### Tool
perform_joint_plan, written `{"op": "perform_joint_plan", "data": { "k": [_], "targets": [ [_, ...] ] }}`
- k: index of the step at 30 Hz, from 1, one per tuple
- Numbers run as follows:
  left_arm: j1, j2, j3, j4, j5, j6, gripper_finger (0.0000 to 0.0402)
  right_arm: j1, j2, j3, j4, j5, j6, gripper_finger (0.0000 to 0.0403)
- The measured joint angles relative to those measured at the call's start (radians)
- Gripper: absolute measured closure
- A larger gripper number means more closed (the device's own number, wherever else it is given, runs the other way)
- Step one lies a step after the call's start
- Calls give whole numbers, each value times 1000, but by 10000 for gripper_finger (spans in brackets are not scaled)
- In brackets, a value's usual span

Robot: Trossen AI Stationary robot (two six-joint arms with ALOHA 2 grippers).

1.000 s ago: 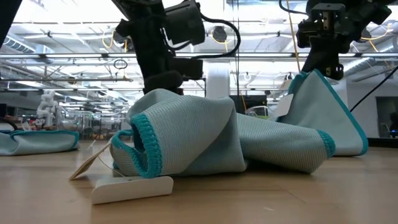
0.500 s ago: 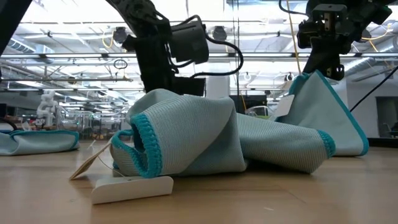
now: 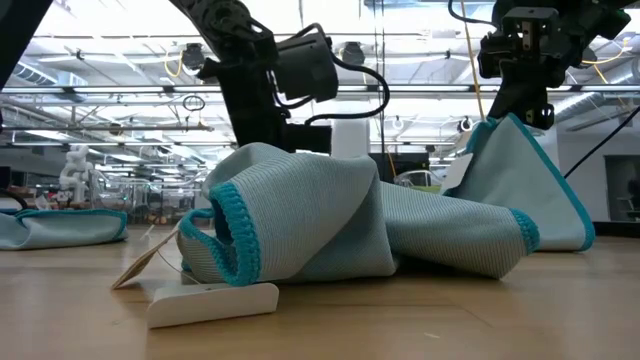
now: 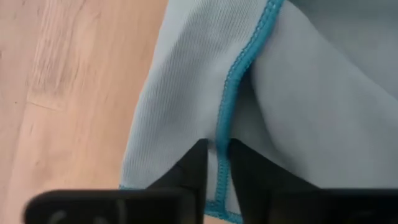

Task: Sort microfiber towel by color & place in baskets
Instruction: Fold the top blue towel

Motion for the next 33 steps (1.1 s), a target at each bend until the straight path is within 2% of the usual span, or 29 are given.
{"op": "perform_joint_plan", "data": {
  "k": [5, 11, 16, 25, 33],
  "targets": [
    [16, 0, 0, 6, 15, -3, 392, 0, 0, 0, 0, 0, 0, 403],
    [44, -13, 0, -5, 22, -13, 398, 0, 0, 0, -1, 0, -4, 403],
    [56, -99, -1, -44, 29, -13, 399, 0, -2, 0, 20, 0, 2, 403],
    [59, -362, 0, -114, 8, 31, 400, -36, -10, 0, 317, 2, 73, 403],
    [113, -567, 0, -106, -63, 32, 401, -168, 22, 0, 660, 5, 216, 403]
  ]
}}
